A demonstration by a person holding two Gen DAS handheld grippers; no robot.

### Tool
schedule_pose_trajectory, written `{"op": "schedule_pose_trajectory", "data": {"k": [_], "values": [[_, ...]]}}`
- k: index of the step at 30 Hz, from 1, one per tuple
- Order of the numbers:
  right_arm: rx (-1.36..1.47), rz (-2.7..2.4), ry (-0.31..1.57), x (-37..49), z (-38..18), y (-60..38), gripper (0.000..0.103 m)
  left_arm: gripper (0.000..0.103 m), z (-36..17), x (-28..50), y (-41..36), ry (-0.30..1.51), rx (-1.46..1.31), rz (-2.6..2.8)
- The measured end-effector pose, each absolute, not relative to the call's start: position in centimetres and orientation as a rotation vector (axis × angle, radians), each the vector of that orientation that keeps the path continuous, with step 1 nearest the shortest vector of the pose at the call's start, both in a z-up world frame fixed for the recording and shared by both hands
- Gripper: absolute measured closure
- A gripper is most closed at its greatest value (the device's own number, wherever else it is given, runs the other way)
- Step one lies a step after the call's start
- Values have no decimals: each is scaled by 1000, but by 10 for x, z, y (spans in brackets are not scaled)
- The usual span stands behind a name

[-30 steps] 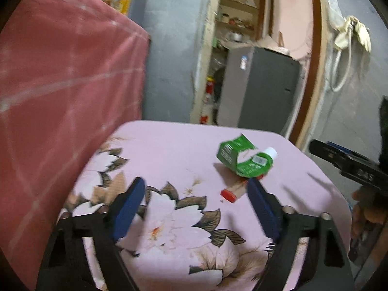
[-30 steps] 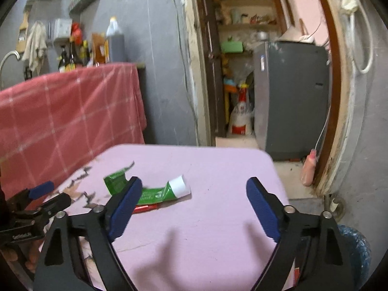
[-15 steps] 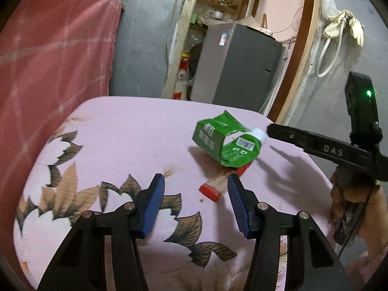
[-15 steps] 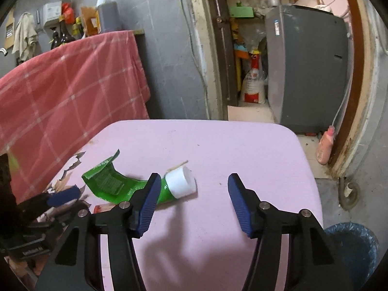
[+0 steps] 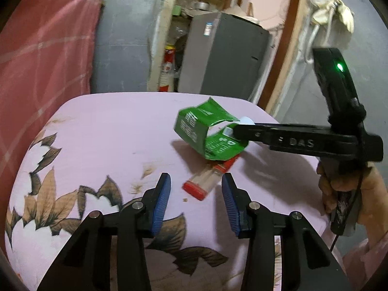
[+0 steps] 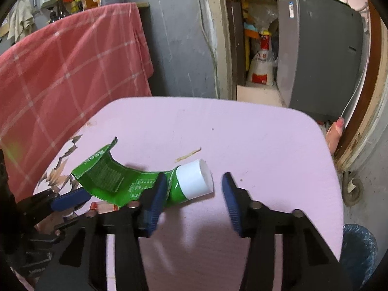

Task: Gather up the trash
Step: 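Grasp the red lighter with the left tool while the right tool grasps the green tube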

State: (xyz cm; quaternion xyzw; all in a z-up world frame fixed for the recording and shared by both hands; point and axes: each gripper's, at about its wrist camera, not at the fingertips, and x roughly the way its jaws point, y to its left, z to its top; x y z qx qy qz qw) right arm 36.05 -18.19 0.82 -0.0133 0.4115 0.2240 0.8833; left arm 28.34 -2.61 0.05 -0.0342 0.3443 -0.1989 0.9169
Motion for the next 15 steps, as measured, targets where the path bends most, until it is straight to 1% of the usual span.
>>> {"op": "schedule_pose_trajectory", "data": {"k": [4,6,7,15], "values": [[-19,466,853,360,9,-182,69,68,0,286,-36,725,-31,-420],[-8,455,834,357,10,-185,70,72,0,287,-40,733,-11,-416],[-2,444,823,355,11,-187,70,75,-1,287,-40,735,-3,-410],[19,348,784,339,15,-216,71,77,-6,282,-41,724,18,-384]]}}
